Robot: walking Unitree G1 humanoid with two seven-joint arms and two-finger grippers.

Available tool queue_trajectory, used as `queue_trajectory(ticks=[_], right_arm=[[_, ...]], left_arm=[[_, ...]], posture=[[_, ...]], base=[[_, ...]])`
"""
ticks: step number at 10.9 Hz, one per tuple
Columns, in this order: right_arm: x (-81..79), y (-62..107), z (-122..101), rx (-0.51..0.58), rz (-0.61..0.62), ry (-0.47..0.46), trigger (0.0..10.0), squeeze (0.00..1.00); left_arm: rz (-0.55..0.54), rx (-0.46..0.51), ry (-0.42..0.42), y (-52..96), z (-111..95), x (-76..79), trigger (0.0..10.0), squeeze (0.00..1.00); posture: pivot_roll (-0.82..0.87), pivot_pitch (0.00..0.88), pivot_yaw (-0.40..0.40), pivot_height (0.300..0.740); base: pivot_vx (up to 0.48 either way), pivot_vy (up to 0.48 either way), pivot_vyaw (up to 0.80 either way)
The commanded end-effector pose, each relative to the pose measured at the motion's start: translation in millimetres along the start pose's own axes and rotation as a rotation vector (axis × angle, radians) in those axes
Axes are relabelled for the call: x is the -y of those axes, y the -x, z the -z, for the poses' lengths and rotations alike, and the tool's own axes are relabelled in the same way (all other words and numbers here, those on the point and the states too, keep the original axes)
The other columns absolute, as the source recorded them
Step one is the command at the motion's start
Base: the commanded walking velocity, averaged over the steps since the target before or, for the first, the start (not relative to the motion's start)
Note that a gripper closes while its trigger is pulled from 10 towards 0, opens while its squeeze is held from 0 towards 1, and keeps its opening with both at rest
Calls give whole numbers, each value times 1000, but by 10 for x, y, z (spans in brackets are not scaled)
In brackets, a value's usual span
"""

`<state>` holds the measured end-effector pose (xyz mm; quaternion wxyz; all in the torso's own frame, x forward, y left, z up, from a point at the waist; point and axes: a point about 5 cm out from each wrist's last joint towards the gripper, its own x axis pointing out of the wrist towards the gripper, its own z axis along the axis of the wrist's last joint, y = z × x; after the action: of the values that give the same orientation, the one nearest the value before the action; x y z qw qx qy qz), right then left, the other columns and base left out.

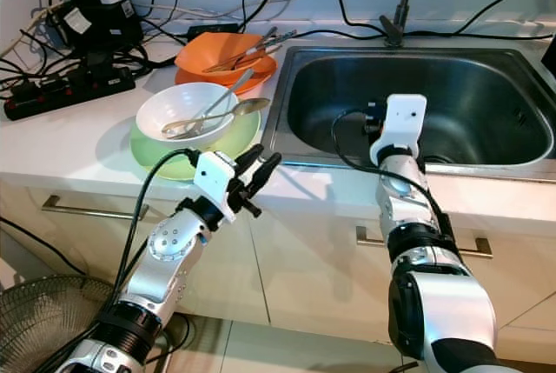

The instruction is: Kitchen organization

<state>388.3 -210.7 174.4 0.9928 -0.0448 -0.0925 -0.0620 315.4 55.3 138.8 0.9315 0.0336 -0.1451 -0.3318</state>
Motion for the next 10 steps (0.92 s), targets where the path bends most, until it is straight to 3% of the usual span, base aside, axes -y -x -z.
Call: queue_trajectory(ticks=[1,5,7,8,10], right_arm=[[-46,-73,-181,74,-13,-7,10000,0],[-57,-9,-397,248,-10,-13,10000,0],[-93,151,-473,330,-36,-11,10000,0],[-137,366,-438,349,-54,-25,10000,0],[-154,602,-331,331,-53,-47,10000,0]], left_arm=[[-4,-15,-10,28,38,-4,10000,0],[-23,-2,-17,21,23,-20,10000,0],[-41,6,-25,25,10,-46,10000,0],[-61,10,-30,34,6,-67,10000,0],[-82,15,-30,47,3,-94,10000,0]], posture=[[45,50,101,740],[31,55,105,740],[22,60,103,740],[22,60,103,740],[14,66,105,740]], base=[[0,0,0],[0,0,0],[0,0,0],[0,0,0],[0,0,0]])
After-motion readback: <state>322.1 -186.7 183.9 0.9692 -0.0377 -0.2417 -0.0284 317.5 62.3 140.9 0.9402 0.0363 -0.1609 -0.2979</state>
